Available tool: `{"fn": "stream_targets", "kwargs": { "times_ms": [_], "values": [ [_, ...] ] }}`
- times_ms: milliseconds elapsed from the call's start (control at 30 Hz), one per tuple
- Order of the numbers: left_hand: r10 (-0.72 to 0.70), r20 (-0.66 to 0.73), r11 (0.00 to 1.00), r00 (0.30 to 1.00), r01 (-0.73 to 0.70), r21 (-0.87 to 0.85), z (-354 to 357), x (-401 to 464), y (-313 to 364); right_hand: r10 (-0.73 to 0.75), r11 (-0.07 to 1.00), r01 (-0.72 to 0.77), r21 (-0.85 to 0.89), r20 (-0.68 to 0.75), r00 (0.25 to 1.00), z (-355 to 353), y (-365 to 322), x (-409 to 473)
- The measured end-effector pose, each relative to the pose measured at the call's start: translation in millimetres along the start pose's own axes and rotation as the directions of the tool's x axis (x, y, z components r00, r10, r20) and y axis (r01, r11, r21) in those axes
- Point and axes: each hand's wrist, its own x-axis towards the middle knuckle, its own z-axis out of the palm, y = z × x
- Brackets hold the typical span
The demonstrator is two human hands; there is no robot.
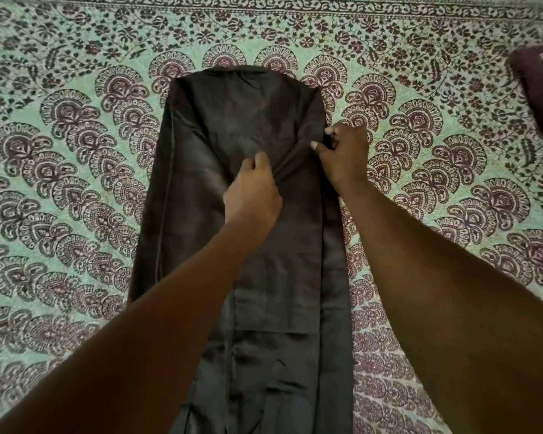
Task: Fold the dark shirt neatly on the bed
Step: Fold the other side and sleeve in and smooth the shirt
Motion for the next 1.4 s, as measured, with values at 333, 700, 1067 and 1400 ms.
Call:
{"fn": "stream_targets", "kwargs": {
  "times_ms": [333, 700, 1067, 1400],
  "values": [
    [0.407, 0.062, 0.852, 0.911, -0.403, 0.335, 43.4, -71.8, -53.3, -0.233, 0.702, 0.397, -0.591, 0.336, 0.913, 0.2, 1.6, -87.3],
    [0.363, 0.193, 0.849, 0.911, -0.409, 0.334, 53.7, -183.3, -85.5, -0.271, 0.741, 0.464, -0.485, 0.416, 0.868, -19.5, 6.0, -191.8],
    [0.384, 0.157, 0.839, 0.91, -0.415, 0.351, 55.4, -186.4, -87.9, -0.247, 0.687, 0.459, -0.563, 0.413, 0.876, -27.1, 40.4, -275.7],
    [0.497, -0.057, 0.841, 0.866, -0.465, 0.275, 54.4, -276.5, -100.6, -0.138, 0.741, 0.365, -0.564, 0.405, 0.904, -41.8, 50.5, -417.3]
  ]
}}
